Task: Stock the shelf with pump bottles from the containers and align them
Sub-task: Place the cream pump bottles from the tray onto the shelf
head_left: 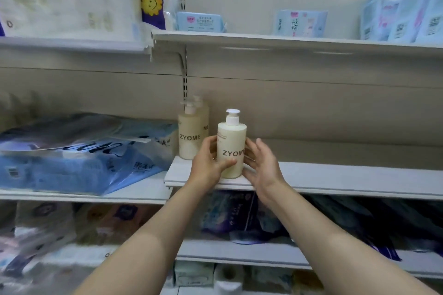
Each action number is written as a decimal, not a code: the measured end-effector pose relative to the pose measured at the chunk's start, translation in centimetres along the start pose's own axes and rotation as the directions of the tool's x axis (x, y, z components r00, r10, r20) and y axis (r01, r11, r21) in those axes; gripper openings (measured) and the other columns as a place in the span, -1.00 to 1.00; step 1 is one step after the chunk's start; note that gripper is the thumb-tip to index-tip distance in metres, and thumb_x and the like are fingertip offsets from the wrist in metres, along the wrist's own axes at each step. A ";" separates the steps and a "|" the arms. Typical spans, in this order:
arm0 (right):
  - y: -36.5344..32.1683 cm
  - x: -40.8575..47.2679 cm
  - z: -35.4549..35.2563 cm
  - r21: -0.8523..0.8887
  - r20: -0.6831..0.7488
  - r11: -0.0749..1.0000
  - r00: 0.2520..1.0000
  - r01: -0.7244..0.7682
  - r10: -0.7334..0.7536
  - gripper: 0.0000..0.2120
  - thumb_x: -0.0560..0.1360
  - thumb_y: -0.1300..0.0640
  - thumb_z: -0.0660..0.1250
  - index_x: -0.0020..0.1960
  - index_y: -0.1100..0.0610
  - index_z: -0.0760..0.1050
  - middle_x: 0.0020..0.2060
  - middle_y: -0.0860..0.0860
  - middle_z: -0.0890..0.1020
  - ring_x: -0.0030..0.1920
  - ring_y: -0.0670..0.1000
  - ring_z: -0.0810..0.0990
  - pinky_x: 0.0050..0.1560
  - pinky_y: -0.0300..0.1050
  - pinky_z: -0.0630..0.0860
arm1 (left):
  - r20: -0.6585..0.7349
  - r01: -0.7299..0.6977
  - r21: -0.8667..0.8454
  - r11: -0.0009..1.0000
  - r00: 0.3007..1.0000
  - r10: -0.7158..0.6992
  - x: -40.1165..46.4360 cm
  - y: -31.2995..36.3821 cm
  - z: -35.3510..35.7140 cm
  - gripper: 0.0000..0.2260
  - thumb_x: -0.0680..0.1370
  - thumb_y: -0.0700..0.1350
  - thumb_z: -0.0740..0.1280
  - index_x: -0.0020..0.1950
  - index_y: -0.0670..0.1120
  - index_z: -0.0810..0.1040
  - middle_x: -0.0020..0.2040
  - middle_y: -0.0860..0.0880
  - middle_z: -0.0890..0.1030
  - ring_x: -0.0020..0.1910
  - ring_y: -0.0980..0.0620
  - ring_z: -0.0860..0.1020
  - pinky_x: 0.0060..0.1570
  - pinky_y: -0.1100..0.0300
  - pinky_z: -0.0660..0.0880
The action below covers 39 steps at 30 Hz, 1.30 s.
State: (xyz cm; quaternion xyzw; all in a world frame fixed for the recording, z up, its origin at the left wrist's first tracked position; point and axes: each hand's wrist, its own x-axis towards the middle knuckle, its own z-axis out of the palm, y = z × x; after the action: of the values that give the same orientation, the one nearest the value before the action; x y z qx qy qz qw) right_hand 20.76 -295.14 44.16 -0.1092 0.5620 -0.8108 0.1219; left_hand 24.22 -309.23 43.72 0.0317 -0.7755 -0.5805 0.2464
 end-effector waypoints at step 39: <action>3.6 15.9 1.3 0.003 -0.307 0.996 0.948 0.092 -0.087 -0.66 0.62 -0.09 0.23 0.19 0.09 0.62 0.02 0.04 0.68 0.06 -0.01 0.64 -0.03 -0.06 0.59 | -0.216 0.210 0.137 0.968 0.960 -0.178 11.6 -4.6 4.3 -0.60 0.64 0.15 0.17 0.40 0.00 0.43 0.38 -0.11 0.49 0.35 -0.16 0.44 0.31 0.09 0.36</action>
State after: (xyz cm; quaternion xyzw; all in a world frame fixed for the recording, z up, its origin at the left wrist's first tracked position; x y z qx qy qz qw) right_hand 6.39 -302.56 41.87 -0.0064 0.5615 -0.8275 -0.0029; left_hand 11.17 -310.83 42.60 0.1861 -0.7831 -0.5322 0.2625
